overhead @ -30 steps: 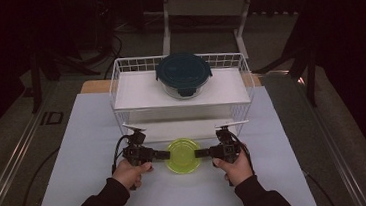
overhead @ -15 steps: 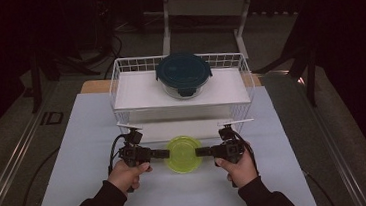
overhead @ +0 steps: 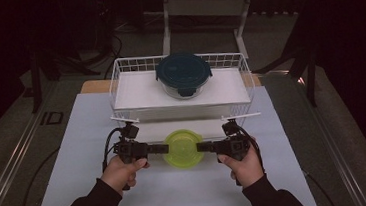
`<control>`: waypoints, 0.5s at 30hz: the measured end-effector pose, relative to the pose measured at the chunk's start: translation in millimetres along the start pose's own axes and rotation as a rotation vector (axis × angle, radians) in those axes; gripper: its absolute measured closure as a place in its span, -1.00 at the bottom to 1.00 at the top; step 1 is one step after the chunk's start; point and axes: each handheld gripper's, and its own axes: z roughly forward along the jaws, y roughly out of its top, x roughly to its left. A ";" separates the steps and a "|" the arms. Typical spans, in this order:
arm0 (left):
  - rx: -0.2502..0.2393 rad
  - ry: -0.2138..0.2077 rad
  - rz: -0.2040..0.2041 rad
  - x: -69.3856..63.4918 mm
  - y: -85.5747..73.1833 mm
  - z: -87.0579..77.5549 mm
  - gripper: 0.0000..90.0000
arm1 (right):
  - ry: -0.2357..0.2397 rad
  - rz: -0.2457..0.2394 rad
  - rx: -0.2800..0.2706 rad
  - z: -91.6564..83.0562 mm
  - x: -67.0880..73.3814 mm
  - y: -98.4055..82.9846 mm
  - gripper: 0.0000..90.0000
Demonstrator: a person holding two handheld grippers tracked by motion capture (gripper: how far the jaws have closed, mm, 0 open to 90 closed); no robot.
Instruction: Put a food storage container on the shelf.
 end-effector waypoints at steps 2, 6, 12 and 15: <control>-0.007 0.005 0.006 -5.1 2.5 -3.7 0.79 | 0.002 -0.009 -0.010 -3.8 3.6 2.9 0.79; -0.014 0.010 0.027 -15.7 7.9 -11.9 0.79 | 0.003 -0.022 -0.026 -12.0 12.0 8.4 0.79; -0.038 0.001 0.040 -29.4 18.9 -25.0 0.79 | 0.000 -0.051 -0.051 -25.3 26.3 20.6 0.79; -0.044 -0.001 0.050 -34.4 23.9 -29.7 0.79 | 0.000 -0.059 -0.061 -29.9 30.7 26.0 0.80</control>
